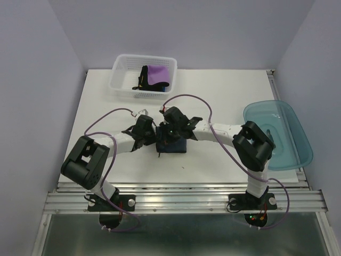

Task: Fold and stack the towels
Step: Fold the towel

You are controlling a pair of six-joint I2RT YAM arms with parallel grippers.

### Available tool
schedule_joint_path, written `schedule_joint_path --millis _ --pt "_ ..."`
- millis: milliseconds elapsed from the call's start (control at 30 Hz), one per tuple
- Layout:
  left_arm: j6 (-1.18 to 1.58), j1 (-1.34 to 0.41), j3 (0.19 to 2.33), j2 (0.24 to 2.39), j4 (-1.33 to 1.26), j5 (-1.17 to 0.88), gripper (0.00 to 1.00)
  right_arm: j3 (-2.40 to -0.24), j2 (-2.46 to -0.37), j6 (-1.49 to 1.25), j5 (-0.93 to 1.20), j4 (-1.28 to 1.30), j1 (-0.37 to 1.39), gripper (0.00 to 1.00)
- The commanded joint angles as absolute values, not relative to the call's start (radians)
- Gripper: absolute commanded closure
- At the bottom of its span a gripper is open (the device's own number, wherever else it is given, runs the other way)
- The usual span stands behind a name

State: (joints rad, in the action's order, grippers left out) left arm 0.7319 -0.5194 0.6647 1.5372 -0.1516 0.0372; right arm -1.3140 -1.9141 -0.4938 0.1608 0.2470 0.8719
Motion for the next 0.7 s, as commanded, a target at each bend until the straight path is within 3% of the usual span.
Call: schedule_joint_path --millis 0,333,500,667 --pt "0.727 -0.514 0.634 1.535 -0.112 0.046 1.0 -1.373 -1.89 -0.502 0.187 0.17 0.882 0.99" --pt "0.742 -0.514 0.623 1.5 -0.104 0.046 0.99 -1.381 -1.953 -0.5 0.138 0.181 0.884 0.99" --pt "0.752 -0.514 0.621 1.467 -0.08 0.061 0.96 -1.39 -1.967 -0.502 0.127 0.196 0.884 0.79" --pt "0.767 -0.511 0.621 1.443 -0.055 0.084 0.89 -1.371 -1.924 -0.497 0.147 0.192 0.882 0.67"
